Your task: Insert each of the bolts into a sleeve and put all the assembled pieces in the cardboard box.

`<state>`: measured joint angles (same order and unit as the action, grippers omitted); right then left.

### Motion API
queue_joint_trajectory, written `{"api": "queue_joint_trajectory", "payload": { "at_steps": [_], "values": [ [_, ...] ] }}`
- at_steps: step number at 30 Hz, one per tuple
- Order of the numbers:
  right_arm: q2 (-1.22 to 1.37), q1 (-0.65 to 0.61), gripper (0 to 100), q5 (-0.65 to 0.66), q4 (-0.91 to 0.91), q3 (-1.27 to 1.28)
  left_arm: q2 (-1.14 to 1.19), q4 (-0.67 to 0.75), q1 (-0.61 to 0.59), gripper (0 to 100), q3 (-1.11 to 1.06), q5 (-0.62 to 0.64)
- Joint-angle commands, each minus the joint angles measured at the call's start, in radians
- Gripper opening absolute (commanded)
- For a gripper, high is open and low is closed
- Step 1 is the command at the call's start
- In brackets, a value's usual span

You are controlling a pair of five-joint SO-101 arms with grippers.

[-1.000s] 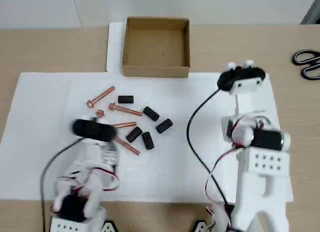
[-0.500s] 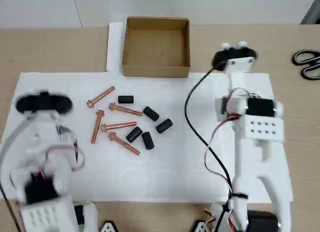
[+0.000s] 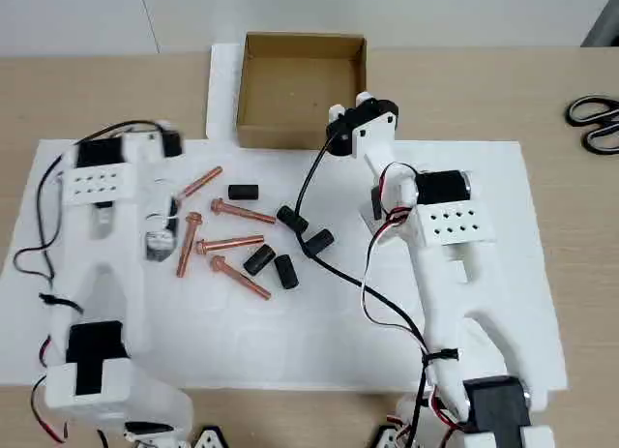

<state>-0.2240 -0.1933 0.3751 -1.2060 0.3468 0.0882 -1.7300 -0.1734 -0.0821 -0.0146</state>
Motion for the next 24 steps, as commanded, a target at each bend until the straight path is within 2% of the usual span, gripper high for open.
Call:
{"api": "queue_joint_trajectory", "payload": {
  "at_steps": [1, 3, 6, 9, 11, 17, 24],
  "values": [
    [-0.005, 0.001, 20.6, 0.012, -0.039, -0.048, 0.006, -0.023, 0.092, 1, 0.067, -0.005],
    [-0.005, 0.001, 20.6, 0.014, -0.058, -0.048, 0.012, -0.009, 0.12, 1, 0.081, -0.009],
    [-0.007, -0.002, 20.6, 0.014, -0.062, -0.048, 0.041, 0.087, 0.12, 2, 0.099, -0.041],
    [-0.007, -0.002, 20.6, 0.014, -0.059, -0.051, 0.14, 0.098, 0.117, 13, 0.127, -0.038],
    [-0.007, -0.002, 20.6, 0.014, -0.058, -0.051, 0.207, 0.1, 0.084, 16, 0.168, -0.037],
    [-0.007, -0.002, 20.6, 0.015, -0.054, -0.051, 0.331, 0.107, 0.029, 15, 0.302, -0.066],
    [-0.007, -0.005, 20.6, 0.015, -0.062, -0.051, 0.433, 0.17, 0.026, 15, 0.321, -0.078]
  ]
}}
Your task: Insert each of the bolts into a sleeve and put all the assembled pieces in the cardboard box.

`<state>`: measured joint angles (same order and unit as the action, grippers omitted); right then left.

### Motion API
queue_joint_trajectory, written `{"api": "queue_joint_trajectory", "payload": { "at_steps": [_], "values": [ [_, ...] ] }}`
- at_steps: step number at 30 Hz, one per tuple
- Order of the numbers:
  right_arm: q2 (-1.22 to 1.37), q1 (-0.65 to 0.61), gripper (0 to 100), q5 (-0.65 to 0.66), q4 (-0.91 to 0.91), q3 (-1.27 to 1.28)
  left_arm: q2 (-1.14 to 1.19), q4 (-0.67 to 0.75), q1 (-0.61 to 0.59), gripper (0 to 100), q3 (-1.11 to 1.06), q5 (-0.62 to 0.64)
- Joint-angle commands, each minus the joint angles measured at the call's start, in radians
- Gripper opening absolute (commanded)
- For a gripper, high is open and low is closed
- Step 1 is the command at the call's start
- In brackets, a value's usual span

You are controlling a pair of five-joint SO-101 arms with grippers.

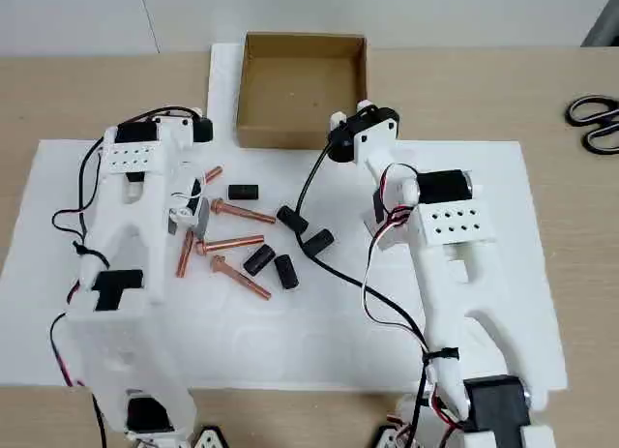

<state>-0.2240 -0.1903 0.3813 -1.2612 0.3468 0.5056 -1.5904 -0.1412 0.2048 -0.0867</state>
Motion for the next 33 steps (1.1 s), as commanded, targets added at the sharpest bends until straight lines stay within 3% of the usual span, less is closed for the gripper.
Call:
{"api": "queue_joint_trajectory", "payload": {
  "at_steps": [1, 4, 6, 9, 11, 15, 20, 25, 27, 33],
  "values": [
    [-0.007, -0.008, 20.7, 0.009, -0.007, -0.051, 0.037, 0.04, -0.003, 15, 0.035, -0.006],
    [-0.007, -0.015, 20.6, 0.02, -0.025, -0.051, 0.1, 0.075, -0.003, 13, 0.036, -0.002],
    [-0.007, -0.048, 20.6, 0.115, -0.048, -0.052, 0.143, 0.095, -0.006, 9, 0.038, -0.002],
    [-0.007, -0.142, 20.6, 0.327, -0.114, -0.08, 0.196, 0.106, -0.003, 1, 0.038, 0.0],
    [0.005, -0.193, 20.5, 0.462, -0.17, -0.15, 0.21, 0.112, -0.006, 1, 0.038, 0.0],
    [0.073, -0.308, 20.6, 0.779, -0.44, -0.35, 0.204, 0.115, -0.008, 1, 0.038, 0.021],
    [0.185, -0.252, 20.7, 1.198, -0.456, -0.376, 0.209, 0.115, -0.003, 1, 0.038, 0.026],
    [0.334, -0.246, 20.5, 1.465, -0.464, -0.414, 0.209, 0.127, 0.002, 1, 0.038, 0.052],
    [0.367, -0.252, 20.5, 1.531, -0.464, -0.433, 0.209, 0.127, 0.002, 1, 0.038, 0.054],
    [0.384, -0.288, 20.7, 1.565, -0.458, -0.491, 0.212, 0.126, 0.015, 1, 0.038, 0.054]
  ]
}}
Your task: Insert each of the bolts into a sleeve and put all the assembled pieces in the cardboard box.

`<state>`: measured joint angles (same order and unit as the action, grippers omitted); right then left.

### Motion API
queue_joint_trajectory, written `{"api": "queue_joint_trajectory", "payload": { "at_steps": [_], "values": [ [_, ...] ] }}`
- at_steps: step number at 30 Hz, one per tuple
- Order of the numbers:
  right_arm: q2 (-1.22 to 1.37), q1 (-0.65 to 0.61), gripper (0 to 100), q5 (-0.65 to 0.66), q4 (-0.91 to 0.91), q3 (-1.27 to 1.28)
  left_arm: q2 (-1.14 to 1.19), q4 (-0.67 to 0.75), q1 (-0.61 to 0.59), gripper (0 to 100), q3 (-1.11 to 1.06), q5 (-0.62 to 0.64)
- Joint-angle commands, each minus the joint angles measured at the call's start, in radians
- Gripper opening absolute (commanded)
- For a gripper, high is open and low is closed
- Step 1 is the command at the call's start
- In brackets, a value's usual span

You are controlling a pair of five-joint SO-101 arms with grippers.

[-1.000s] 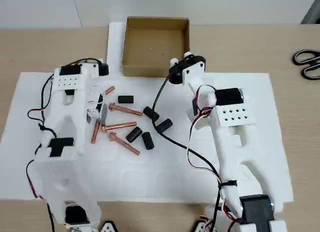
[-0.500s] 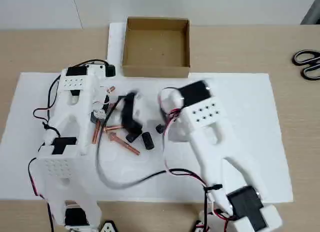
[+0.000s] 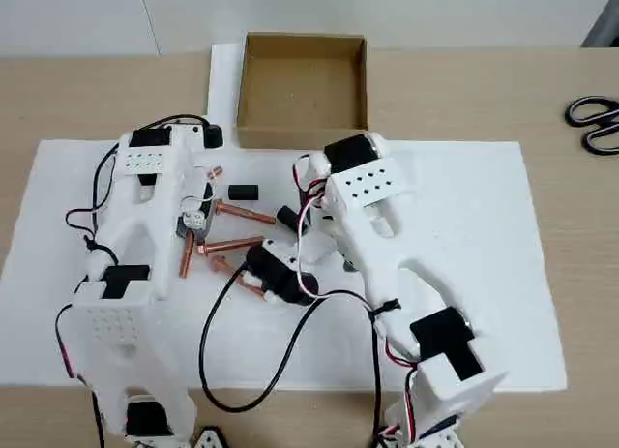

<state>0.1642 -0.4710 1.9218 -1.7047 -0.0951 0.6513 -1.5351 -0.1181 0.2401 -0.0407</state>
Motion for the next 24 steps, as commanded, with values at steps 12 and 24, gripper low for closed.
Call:
{"api": "queue_joint_trajectory", "payload": {
  "at_steps": [12, 24],
  "values": [
    [0.122, -0.056, 20.5, -0.077, 0.11, -0.043, 0.066, 0.072, -0.008, 1, 0.002, 0.008],
    [0.143, -0.045, 20.5, -0.216, 0.239, -0.038, 0.066, 0.072, -0.008, 1, 0.002, 0.003]
  ]
}}
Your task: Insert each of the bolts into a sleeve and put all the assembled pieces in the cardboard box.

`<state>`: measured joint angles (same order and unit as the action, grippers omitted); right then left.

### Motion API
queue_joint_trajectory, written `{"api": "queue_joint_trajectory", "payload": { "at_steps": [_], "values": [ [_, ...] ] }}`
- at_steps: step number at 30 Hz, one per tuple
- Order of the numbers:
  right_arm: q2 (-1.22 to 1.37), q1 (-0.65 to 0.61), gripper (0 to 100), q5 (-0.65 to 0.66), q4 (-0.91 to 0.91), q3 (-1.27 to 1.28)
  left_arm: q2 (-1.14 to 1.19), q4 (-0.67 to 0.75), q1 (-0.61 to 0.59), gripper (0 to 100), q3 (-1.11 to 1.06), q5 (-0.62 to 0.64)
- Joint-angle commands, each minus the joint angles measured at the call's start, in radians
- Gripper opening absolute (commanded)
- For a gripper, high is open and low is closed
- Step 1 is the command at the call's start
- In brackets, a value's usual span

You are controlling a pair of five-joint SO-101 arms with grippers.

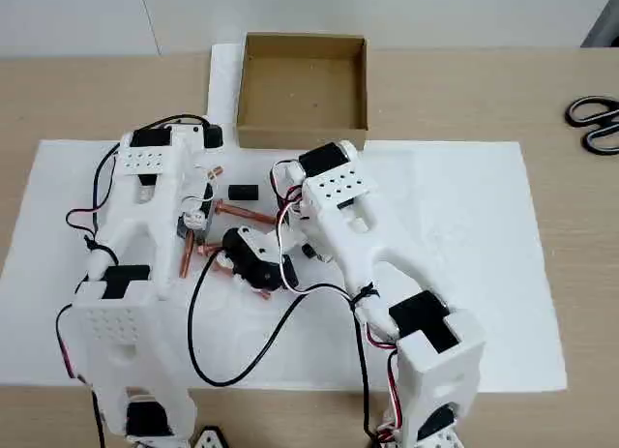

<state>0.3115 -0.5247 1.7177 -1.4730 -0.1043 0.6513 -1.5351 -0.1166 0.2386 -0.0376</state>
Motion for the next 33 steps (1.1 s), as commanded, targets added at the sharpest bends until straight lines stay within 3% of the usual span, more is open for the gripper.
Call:
{"api": "queue_joint_trajectory", "payload": {
  "at_steps": [1, 17, 21, 24, 30, 33],
  "values": [
    [-0.002, 0.012, 20.5, -0.009, 0.007, -0.028, 0.066, 0.072, -0.009, 1, 0.004, 0.0],
    [0.128, 0.035, 19.9, -0.012, 0.073, -0.014, 0.066, 0.072, -0.008, 1, 0.004, 0.003],
    [0.153, 0.035, 0.0, -0.04, 0.091, -0.014, 0.066, 0.072, -0.008, 1, 0.004, 0.003],
    [0.15, 0.038, 0.5, -0.057, 0.084, -0.015, 0.066, 0.072, -0.008, 1, 0.004, 0.002],
    [-0.024, 0.05, 0.9, -0.124, -0.051, -0.026, 0.06, 0.074, -0.012, 1, 0.004, 0.0],
    [-0.179, 0.05, 0.9, -0.247, -0.116, -0.031, 0.06, 0.074, -0.015, 1, 0.004, 0.006]
  ]
}}
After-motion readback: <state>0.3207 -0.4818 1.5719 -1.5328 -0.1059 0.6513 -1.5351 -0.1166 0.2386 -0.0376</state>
